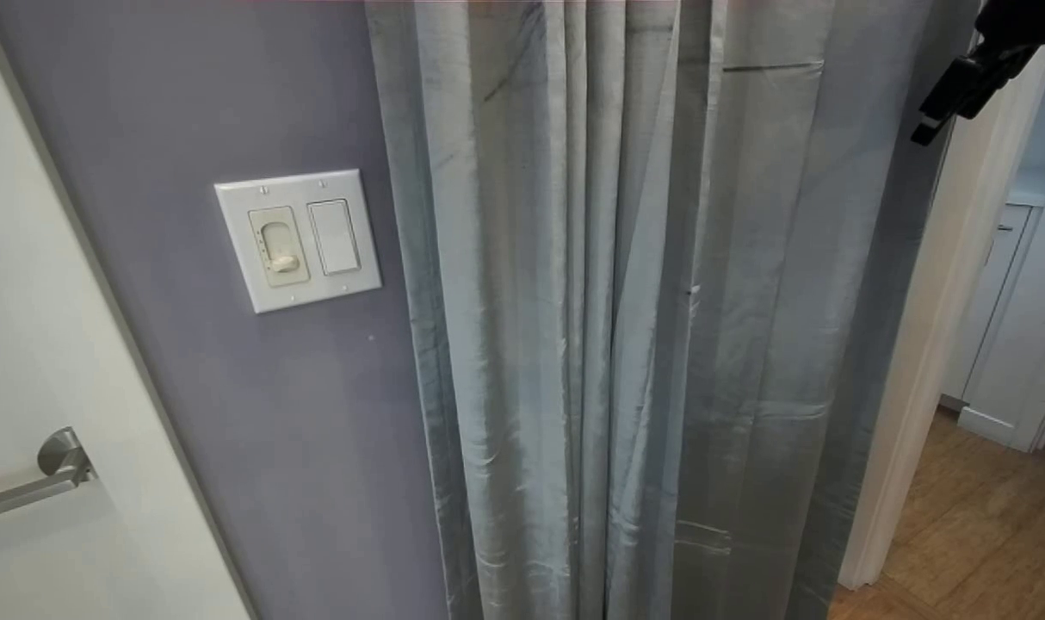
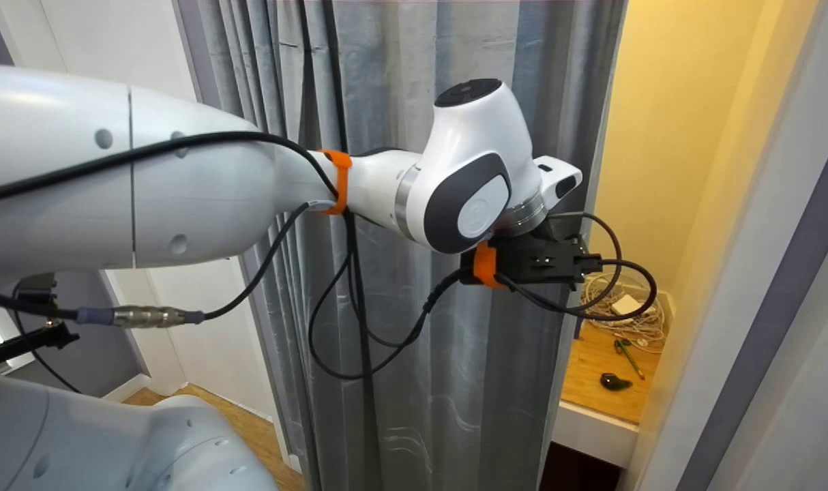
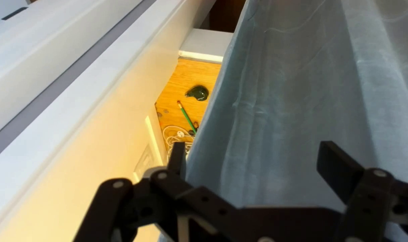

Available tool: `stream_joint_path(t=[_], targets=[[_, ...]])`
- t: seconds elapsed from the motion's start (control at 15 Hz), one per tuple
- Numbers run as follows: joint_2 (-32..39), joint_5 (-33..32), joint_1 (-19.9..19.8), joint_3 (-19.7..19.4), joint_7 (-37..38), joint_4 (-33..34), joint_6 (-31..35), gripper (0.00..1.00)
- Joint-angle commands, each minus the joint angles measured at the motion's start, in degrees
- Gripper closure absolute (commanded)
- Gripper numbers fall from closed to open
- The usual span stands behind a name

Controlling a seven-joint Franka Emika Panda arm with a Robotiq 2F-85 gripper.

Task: Pull the curtain to the left

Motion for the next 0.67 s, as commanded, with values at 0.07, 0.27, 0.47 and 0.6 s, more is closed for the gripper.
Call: stream_joint_path(t=[0.07, 0.27, 0.47, 0.6], targets=[[0.93, 2.7, 0.0, -2.41, -0.24, 0.06, 7.79, 0.0], [1.52, 4.8, 0.49, -3.62, 0.24, 0.22, 12.15, 0.0], [2.0, 7.34, 1.11, -4.19, 0.87, 0.37, 16.34, 0.0], [2.37, 9.17, 1.69, -4.52, 1.32, 0.64, 19.59, 0.0]])
